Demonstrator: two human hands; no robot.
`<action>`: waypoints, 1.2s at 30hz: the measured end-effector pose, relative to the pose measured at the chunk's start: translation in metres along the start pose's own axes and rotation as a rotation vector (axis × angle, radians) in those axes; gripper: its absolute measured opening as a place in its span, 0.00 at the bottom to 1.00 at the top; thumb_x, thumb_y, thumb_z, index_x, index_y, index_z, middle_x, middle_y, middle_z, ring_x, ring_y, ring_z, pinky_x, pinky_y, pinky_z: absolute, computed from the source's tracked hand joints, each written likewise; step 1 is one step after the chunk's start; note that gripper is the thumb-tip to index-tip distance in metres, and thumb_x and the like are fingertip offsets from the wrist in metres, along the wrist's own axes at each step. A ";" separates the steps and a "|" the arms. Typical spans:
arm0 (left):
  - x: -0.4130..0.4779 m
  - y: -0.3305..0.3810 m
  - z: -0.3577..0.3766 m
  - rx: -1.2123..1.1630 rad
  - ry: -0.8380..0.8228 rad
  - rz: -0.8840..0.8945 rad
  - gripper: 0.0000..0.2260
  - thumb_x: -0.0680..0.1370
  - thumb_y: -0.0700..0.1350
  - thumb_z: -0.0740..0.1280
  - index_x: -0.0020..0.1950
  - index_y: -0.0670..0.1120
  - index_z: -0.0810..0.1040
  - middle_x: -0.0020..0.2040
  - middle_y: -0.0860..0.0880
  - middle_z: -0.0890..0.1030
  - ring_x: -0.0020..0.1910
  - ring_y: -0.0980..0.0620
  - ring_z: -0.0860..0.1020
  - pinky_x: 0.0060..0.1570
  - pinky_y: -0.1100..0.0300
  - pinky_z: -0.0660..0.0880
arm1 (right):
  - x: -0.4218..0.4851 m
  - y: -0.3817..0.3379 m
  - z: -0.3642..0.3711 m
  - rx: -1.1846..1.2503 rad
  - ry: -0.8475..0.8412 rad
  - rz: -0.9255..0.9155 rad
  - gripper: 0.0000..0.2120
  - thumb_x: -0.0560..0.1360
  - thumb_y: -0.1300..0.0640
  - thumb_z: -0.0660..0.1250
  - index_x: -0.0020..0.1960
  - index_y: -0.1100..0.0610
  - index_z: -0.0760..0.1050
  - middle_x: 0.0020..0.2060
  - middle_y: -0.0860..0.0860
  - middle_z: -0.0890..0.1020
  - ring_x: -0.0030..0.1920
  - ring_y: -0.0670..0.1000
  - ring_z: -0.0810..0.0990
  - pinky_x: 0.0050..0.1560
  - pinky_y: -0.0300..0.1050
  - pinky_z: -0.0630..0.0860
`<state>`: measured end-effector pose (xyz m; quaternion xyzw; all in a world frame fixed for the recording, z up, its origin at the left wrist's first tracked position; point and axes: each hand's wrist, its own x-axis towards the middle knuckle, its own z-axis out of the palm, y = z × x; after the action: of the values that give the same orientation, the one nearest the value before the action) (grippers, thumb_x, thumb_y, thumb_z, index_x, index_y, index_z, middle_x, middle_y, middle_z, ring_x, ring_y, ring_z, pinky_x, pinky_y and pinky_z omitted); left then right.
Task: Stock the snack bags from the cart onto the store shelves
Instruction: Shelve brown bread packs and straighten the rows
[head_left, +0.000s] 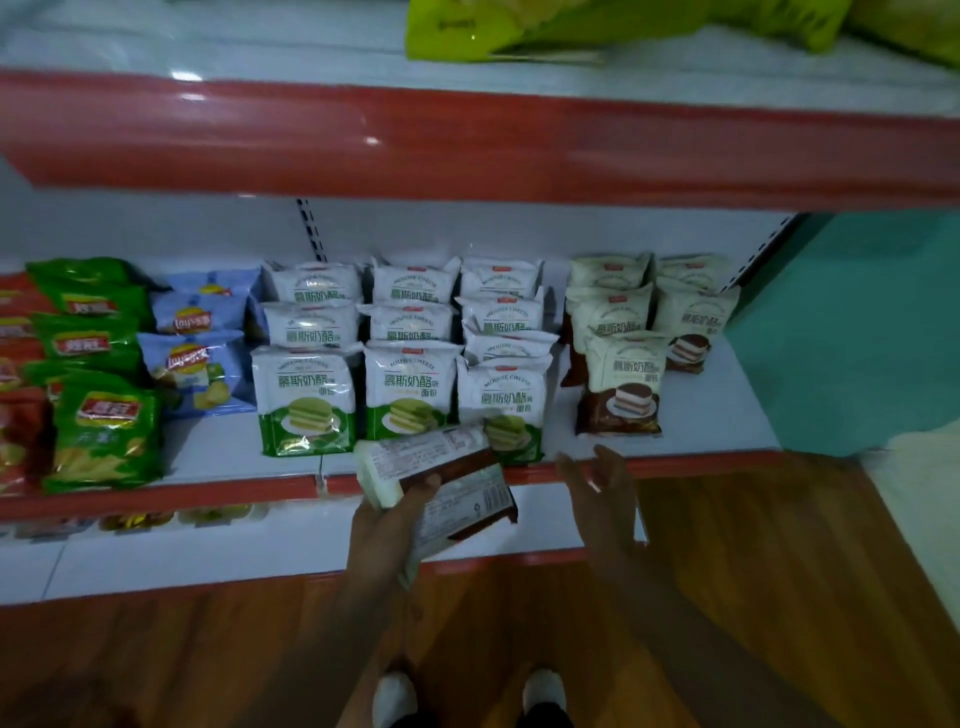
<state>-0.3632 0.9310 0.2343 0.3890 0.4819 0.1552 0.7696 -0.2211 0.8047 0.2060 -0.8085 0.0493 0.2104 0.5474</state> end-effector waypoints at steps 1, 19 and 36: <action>-0.005 0.010 0.004 0.034 0.002 0.038 0.18 0.73 0.40 0.71 0.62 0.42 0.75 0.50 0.40 0.82 0.45 0.42 0.82 0.35 0.54 0.81 | -0.010 -0.002 0.000 0.037 0.016 0.007 0.26 0.73 0.55 0.72 0.67 0.58 0.68 0.62 0.54 0.75 0.56 0.50 0.74 0.51 0.42 0.74; -0.013 0.054 0.006 1.285 -0.378 2.092 0.17 0.76 0.44 0.67 0.64 0.48 0.72 0.62 0.44 0.79 0.61 0.45 0.74 0.56 0.50 0.70 | -0.098 -0.088 -0.021 0.854 -0.640 0.308 0.27 0.76 0.41 0.57 0.64 0.60 0.73 0.54 0.57 0.81 0.53 0.54 0.81 0.58 0.49 0.76; -0.133 -0.010 0.145 1.197 -0.763 0.939 0.38 0.66 0.60 0.74 0.70 0.49 0.65 0.60 0.51 0.75 0.59 0.53 0.74 0.53 0.67 0.71 | -0.086 -0.068 -0.221 -0.290 -0.674 -0.245 0.19 0.69 0.64 0.74 0.57 0.54 0.77 0.54 0.53 0.83 0.55 0.52 0.81 0.61 0.48 0.75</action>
<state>-0.3046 0.7776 0.3435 0.9157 -0.0209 0.0355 0.3996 -0.2149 0.6188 0.3677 -0.7631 -0.2604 0.4021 0.4338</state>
